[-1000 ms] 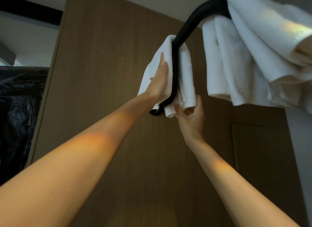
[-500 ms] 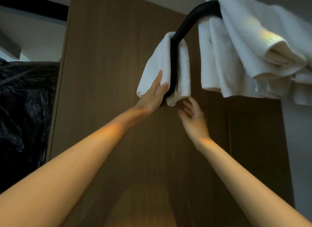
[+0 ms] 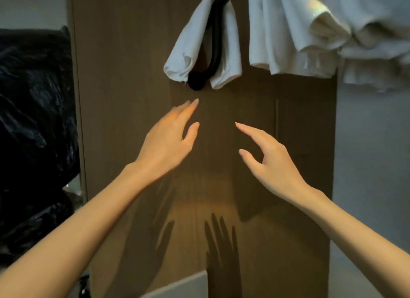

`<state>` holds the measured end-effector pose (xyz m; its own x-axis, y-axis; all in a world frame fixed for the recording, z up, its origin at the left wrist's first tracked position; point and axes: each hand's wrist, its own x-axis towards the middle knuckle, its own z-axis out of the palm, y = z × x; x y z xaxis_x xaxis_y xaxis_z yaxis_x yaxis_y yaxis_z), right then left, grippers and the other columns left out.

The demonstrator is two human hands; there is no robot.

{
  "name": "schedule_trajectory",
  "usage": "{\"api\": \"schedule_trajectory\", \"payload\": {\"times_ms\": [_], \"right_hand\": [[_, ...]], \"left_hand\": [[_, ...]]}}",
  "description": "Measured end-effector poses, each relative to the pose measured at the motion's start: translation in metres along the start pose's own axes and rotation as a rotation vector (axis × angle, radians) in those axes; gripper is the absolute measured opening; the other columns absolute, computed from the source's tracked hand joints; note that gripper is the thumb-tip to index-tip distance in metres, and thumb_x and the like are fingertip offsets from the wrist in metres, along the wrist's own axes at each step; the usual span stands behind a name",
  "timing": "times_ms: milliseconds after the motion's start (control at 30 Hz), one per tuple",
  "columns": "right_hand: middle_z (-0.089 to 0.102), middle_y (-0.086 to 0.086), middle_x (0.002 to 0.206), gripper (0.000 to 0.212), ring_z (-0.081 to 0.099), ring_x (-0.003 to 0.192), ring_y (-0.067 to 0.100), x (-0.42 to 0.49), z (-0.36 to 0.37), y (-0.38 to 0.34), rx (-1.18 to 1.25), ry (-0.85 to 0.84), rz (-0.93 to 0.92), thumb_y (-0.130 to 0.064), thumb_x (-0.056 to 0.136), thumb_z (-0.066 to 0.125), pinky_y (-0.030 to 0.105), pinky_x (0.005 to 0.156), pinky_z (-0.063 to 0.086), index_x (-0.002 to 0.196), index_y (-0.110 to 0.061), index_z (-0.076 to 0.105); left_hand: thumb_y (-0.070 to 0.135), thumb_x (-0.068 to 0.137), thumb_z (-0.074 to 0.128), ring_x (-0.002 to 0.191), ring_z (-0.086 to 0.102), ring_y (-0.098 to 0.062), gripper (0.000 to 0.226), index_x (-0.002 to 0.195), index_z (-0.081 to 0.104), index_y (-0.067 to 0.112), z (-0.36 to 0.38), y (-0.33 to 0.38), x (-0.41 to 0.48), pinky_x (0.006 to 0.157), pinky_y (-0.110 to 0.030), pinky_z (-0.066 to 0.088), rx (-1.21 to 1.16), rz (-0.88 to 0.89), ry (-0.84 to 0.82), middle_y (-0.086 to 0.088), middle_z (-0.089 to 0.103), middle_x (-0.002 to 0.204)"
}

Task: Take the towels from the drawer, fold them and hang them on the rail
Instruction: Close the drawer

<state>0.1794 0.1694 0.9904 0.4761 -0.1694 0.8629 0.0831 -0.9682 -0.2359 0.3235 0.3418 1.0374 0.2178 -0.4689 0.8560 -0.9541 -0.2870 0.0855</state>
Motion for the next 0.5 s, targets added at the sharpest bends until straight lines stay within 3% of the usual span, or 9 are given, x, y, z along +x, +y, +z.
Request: {"api": "schedule_trajectory", "payload": {"times_ms": [200,500], "right_hand": [[0.041,-0.014,0.149,0.052,0.03,0.138,-0.004,-0.082,-0.03,-0.006,-0.227,-0.126,0.001,-0.027,0.097,0.055,0.031,0.119,0.018,0.146,-0.033,0.038],[0.044,-0.01,0.148,0.045,0.037,0.138,0.006,-0.207,-0.078,0.035,-0.356,-0.28,0.19,-0.03,0.098,0.052,0.042,0.12,0.022,0.143,-0.031,0.044]], "left_hand": [[0.034,0.101,0.04,0.144,0.026,-0.02,0.049,0.149,0.033,0.025,0.025,0.033,-0.069,0.117,-0.043,0.025,0.075,0.022,-0.1,0.003,0.033,0.154],[0.037,0.101,0.037,0.143,0.029,-0.02,0.049,0.147,0.037,0.024,0.093,0.107,-0.144,0.117,-0.042,0.021,-0.007,0.086,-0.288,0.003,0.036,0.153]]}}
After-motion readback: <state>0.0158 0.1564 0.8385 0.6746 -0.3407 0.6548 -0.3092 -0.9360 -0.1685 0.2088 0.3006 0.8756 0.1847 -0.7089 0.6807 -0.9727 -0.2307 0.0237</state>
